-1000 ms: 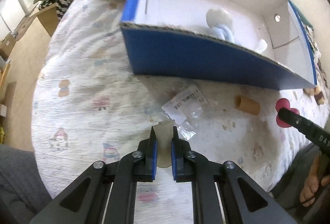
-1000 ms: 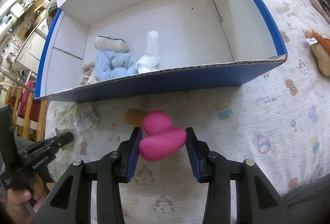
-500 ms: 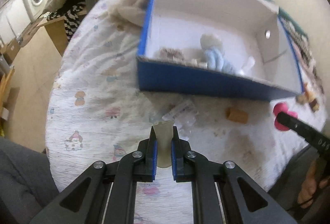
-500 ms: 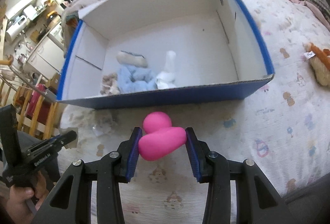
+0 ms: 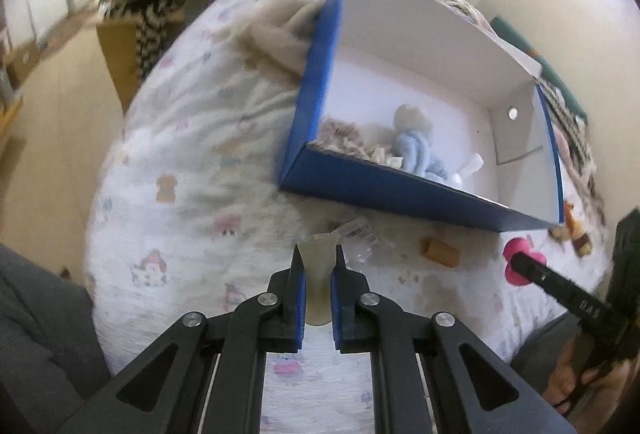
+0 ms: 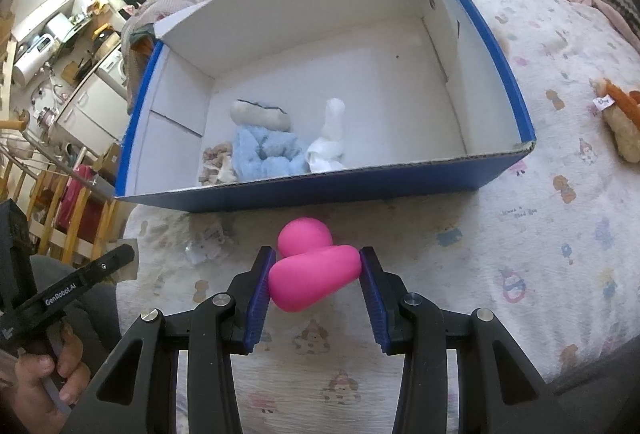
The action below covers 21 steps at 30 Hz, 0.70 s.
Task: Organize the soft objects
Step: 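Carry the pink plush and beige piece into the box and open both tools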
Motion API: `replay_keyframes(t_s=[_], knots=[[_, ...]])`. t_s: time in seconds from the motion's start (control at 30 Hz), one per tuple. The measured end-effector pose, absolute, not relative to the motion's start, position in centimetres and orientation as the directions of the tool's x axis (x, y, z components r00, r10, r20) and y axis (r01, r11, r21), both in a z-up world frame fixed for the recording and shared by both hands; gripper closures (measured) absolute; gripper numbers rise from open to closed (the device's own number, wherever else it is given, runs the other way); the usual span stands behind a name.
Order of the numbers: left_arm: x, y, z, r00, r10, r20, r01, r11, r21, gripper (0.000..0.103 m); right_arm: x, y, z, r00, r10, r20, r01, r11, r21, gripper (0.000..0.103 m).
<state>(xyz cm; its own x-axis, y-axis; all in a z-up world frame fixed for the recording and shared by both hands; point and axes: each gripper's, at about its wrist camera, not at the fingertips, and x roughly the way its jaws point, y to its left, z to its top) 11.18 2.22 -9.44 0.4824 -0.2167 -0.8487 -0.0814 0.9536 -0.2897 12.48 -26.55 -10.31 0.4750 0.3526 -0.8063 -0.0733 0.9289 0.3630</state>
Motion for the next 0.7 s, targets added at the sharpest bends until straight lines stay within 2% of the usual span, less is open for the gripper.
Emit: replay_keyframes(t_s=[0.17, 0.37, 0.7], knots=[[10.9, 0.7, -8.2, 0.504, -0.155, -0.85, -0.046, 0.978, -0.205, 0.094, 11.8, -26.2, -8.7, 0.525, 0.393, -0.755, -0.134, 0.914, 0.382, 0.058], [11.1, 0.4, -6.6, 0.538, -0.114, -0.835, -0.052, 0.985, -0.167, 0.094, 11.3, -26.0, -6.3, 0.616, 0.412, -0.671, -0.2, 0.906, 0.373, 0.058], [14.3, 0.6, -2.1, 0.62, -0.052, -0.783, -0.061, 0.992, -0.115, 0.094, 14.4, -27.6, -3.4, 0.692, 0.391, -0.607, -0.179, 0.907, 0.38, 0.058]])
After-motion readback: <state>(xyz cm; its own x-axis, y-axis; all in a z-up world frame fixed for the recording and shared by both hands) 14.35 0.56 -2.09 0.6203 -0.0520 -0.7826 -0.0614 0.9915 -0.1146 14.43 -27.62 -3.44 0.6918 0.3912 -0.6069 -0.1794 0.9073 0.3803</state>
